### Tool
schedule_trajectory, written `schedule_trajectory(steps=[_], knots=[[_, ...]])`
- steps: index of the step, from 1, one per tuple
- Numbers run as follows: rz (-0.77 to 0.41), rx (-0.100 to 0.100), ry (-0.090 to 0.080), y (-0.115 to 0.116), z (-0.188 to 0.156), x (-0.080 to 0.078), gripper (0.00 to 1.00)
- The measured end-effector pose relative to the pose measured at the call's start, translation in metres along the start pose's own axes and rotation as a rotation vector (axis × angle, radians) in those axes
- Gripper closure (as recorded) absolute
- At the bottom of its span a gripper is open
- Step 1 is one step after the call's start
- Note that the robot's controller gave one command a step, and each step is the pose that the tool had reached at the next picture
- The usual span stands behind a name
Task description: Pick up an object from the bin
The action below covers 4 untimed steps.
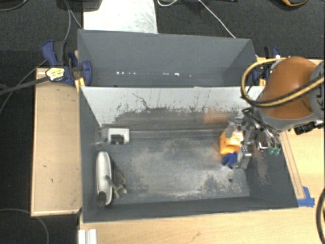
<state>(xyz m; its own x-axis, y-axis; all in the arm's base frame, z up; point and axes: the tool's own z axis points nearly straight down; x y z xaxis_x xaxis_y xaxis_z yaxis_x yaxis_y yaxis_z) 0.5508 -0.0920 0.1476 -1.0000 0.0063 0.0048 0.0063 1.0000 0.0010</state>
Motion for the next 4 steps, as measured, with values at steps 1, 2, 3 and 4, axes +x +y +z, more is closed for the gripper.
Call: schedule_trajectory(steps=[1, 2, 3, 4], knots=[[-0.007, 0.001, -0.008, 0.000, -0.005, -0.002, 1.00], [-0.007, 0.001, -0.008, 0.000, -0.005, -0.002, 1.00], [-0.175, 0.002, -0.010, -0.032, -0.051, -0.006, 1.00], [0.117, 0.001, -0.014, -0.030, -0.137, -0.024, 0.00]])
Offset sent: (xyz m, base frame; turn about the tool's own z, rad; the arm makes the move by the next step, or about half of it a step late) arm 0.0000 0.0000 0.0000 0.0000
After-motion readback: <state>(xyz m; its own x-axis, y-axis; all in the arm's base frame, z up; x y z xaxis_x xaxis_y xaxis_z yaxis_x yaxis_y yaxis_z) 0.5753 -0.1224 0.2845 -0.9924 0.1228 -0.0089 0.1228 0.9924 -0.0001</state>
